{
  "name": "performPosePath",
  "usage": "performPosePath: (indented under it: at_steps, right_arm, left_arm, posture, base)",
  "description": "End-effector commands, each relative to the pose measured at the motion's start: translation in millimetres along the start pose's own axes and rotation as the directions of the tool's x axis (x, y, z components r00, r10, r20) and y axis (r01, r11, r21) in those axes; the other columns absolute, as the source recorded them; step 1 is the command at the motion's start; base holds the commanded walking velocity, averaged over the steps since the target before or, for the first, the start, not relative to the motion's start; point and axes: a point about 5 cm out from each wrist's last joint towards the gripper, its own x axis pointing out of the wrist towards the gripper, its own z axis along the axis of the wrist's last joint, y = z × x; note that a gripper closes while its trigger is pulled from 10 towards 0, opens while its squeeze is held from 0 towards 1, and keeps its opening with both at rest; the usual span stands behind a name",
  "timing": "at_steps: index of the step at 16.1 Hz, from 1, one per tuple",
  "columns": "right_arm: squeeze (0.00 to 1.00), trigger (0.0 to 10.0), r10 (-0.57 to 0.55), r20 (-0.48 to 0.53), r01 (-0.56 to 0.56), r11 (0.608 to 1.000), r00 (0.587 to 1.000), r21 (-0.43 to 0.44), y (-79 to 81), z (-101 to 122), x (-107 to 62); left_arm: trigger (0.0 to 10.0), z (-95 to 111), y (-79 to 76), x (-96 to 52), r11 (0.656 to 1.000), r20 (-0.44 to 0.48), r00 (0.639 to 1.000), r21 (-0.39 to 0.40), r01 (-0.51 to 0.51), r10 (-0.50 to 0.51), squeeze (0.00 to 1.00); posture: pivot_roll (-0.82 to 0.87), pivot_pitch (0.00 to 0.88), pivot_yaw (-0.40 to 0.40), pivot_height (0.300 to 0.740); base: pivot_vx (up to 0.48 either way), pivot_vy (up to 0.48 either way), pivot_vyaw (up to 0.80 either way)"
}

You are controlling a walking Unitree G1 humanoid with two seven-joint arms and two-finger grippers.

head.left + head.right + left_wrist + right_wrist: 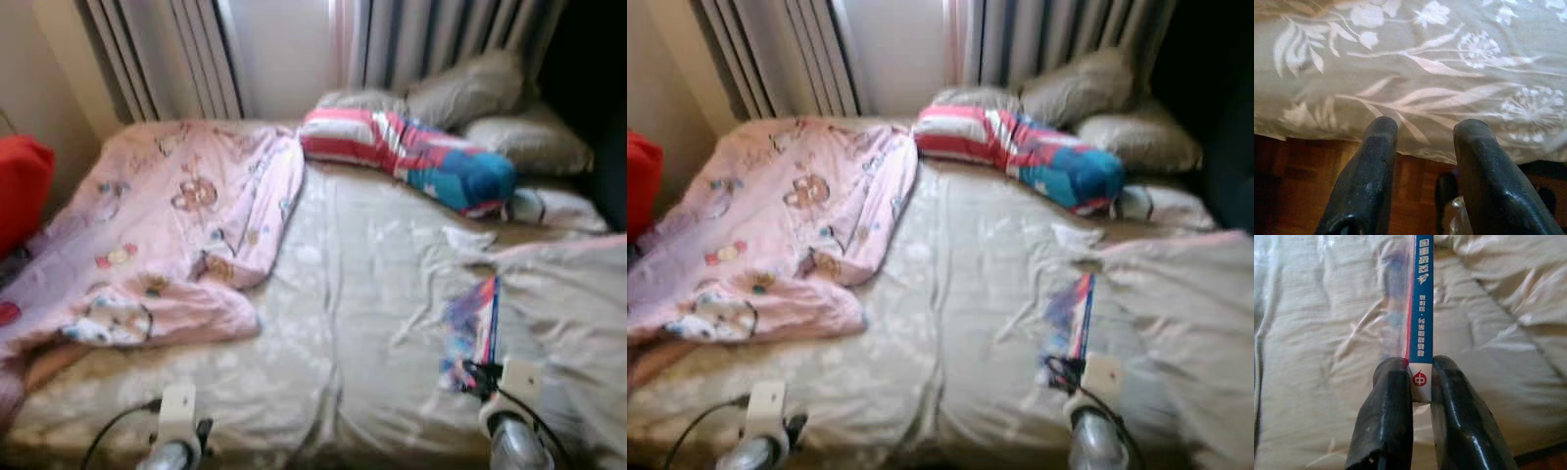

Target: Clean up the room

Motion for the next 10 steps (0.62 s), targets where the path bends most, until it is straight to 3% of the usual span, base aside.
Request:
performPosePath:
  at_steps: [1, 4, 10]
  right_arm:
    - [0.0, 10.0, 0.003, 0.05, -0.003, 1.0, 0.999, 0.007, 2.4, 10.0, 2.9]
    - [0.0, 10.0, 0.005, 0.052, -0.005, 1.0, 0.999, 0.005, 3.0, 10.5, 3.1]
    - [0.0, 10.0, 0.003, 0.055, -0.003, 1.0, 0.999, 0.008, 3.3, 11.9, 3.7]
  left_arm:
    - [10.0, -3.7, 8.6, -1.3, 1.0, -0.018, 1.0, 0.003, -0.021, 0.021, 0.0]
    - [10.0, -4.5, 9.1, -1.5, 1.0, -0.02, 1.0, 0.001, -0.023, 0.023, 0.0]
    - [10.0, -2.9, 7.3, -1.1, 1.0, -0.013, 1.0, 0.007, -0.02, 0.02, 0.0]
  posture:
    - [0.08, 0.017, 0.004, 0.74]
    - [0.08, 0.018, 0.003, 0.74]
    - [0.08, 0.018, 0.004, 0.74]
  base:
    - [0.0, -0.259, 0.0]
    - [0.0, -0.252, 0.0]
    - [0.0, -0.044, 0.0]
